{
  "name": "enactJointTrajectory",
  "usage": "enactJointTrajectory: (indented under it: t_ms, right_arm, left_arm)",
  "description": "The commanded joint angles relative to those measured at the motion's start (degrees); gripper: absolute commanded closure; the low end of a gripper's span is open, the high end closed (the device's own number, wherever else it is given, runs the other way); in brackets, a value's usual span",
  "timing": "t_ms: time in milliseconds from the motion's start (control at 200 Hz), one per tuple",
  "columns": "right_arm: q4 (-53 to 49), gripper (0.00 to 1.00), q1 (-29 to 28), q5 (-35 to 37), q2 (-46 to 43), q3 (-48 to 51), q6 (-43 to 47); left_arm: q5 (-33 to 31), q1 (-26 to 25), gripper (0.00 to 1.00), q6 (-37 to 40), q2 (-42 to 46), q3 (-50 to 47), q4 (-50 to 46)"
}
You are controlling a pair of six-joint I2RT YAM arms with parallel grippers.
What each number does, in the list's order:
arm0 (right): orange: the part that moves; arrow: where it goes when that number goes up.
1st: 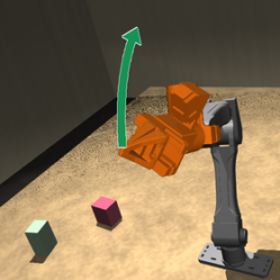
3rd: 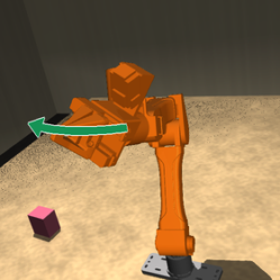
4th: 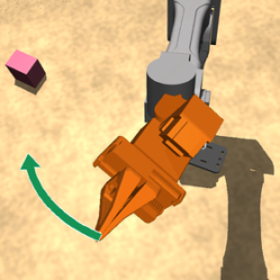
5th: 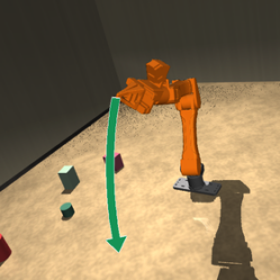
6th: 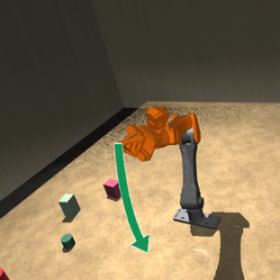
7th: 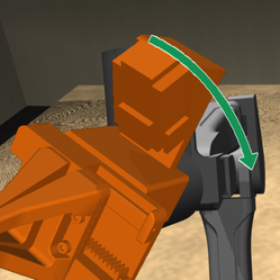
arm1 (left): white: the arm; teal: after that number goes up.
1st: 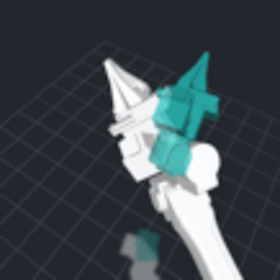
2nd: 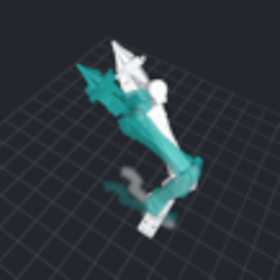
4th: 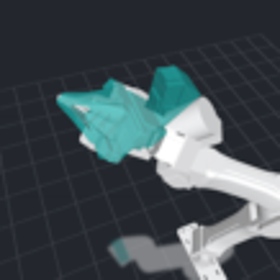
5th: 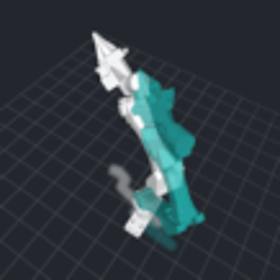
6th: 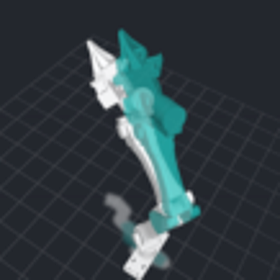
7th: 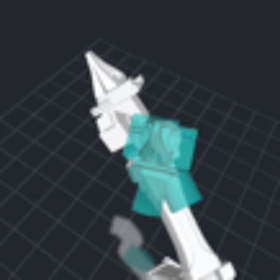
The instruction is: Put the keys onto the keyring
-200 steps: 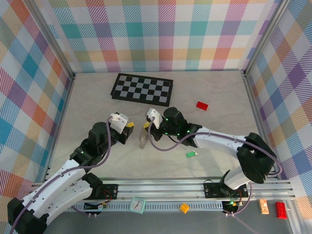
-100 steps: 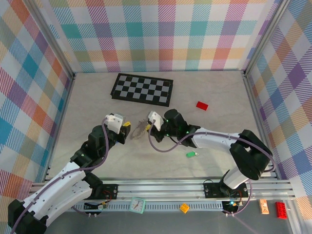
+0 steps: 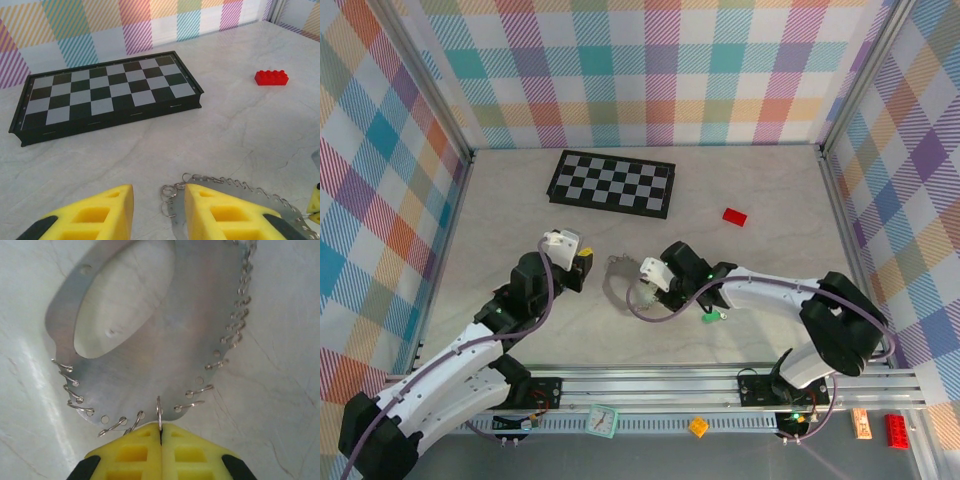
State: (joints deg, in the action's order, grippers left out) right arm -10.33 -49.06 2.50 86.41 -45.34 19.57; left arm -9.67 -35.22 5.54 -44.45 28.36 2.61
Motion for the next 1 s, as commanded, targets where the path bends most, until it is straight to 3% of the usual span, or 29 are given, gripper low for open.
enactJointTrajectory:
  t_ms: [0, 200, 375, 455, 605, 720, 860, 995]
  right_arm:
    - [-3.85, 0.98, 0.59, 4.74, 2.29, -2.61, 0.30]
    - [-6.70, 0.78, 1.33, 7.43, 4.10, -4.77, -1.75]
    - [-8.94, 0.59, 1.51, 3.37, -1.16, -5.60, -8.28]
    - [-11.76, 0.58, 1.43, 0.05, -3.38, -6.17, -16.94]
    - [-17.44, 0.60, 0.51, -3.57, -4.23, -7.64, -43.29]
    - [-21.54, 0.67, -0.97, -8.30, -1.96, -10.23, -61.03]
    - [-17.74, 0.71, -3.37, -9.63, -0.87, -10.08, -71.39]
    - [-18.47, 0.72, -3.87, -9.97, 3.48, -12.29, -75.74]
  left_arm:
    - [1.29, -0.29, 0.69, -1.48, -0.20, -0.14, 2.40]
    - [1.59, -0.29, 0.68, -1.41, -0.32, -0.06, 2.05]
    - [1.01, -0.18, 0.68, -1.40, -0.60, -0.39, 2.35]
    - [0.26, -0.19, 0.68, -2.25, -0.55, -0.91, 2.79]
    - [-2.10, -0.07, 0.68, -5.52, -0.05, -2.62, 4.17]
    - [-4.21, -0.11, 0.68, -8.35, 0.99, -3.80, 4.16]
    - [-5.36, -0.09, 0.68, -10.65, 3.14, -4.66, 2.55]
    - [-5.70, -0.11, 0.68, -12.25, 5.60, -5.68, 0.57]
